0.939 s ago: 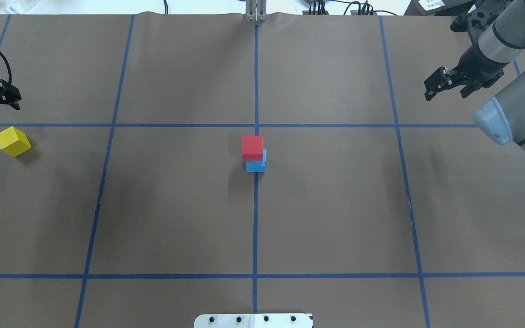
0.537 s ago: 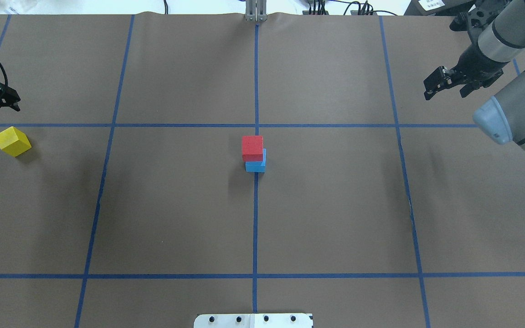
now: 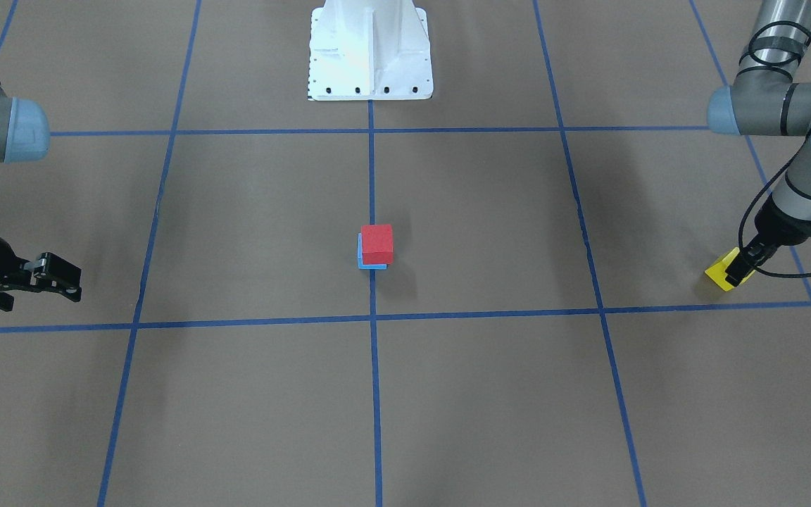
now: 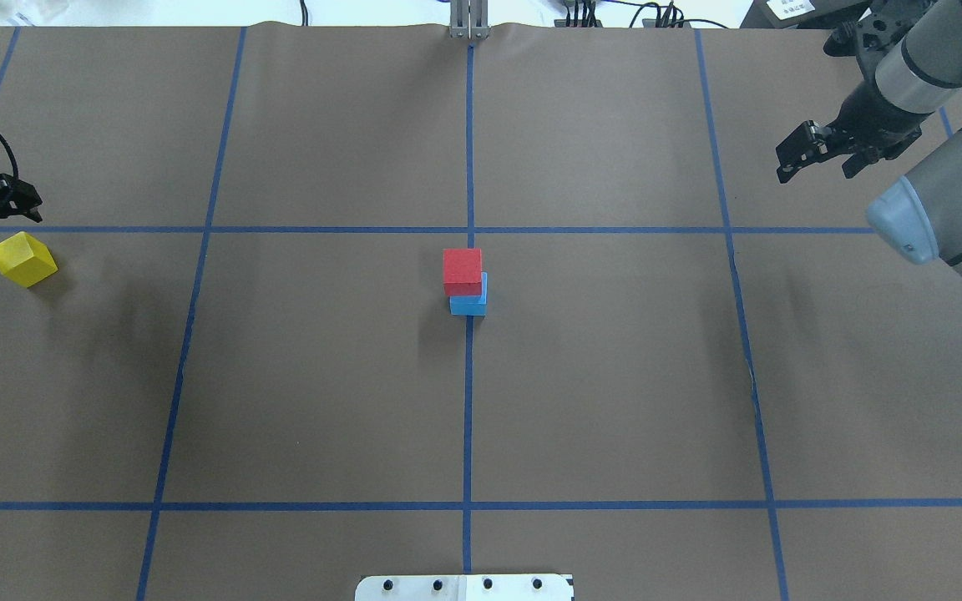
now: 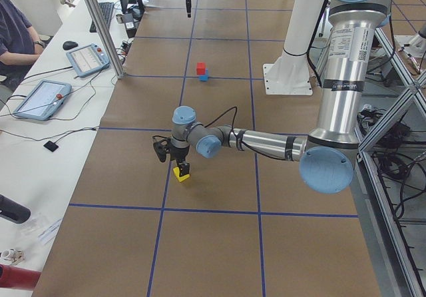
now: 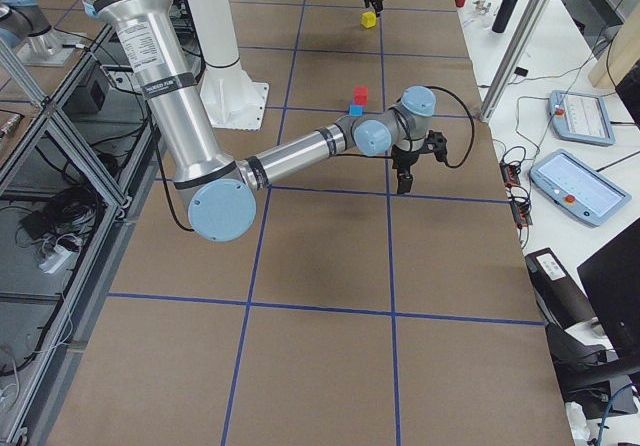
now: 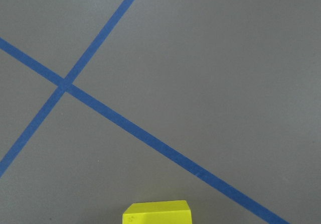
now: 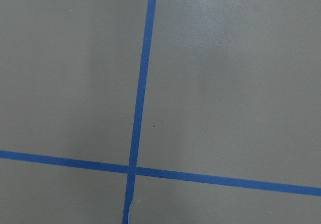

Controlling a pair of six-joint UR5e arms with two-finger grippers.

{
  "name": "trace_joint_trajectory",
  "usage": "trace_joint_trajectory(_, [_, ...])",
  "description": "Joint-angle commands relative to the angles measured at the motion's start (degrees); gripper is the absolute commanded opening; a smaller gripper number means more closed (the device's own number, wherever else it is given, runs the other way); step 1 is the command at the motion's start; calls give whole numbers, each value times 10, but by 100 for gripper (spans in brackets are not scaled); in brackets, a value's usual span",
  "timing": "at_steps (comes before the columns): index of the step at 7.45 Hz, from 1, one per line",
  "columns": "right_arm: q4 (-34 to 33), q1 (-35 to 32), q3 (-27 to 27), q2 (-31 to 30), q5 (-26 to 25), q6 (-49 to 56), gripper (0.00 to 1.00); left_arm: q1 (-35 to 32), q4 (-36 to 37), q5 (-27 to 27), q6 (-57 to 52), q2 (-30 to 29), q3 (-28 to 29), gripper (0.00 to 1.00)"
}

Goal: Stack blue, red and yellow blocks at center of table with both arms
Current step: 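Lower the left gripper onto the yellow cube and grasp it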

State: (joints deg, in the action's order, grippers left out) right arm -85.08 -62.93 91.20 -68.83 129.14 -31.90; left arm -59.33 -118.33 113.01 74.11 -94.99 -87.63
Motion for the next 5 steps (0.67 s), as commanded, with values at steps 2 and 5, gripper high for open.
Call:
trace_joint_trajectory(2, [0,0,5,-2,0,0,100,18,-6,-3,3,3,4,99])
trace_joint_trajectory(5, [-1,-1,8,-3,0,0,100,31,-6,-4,-3,3,12,99])
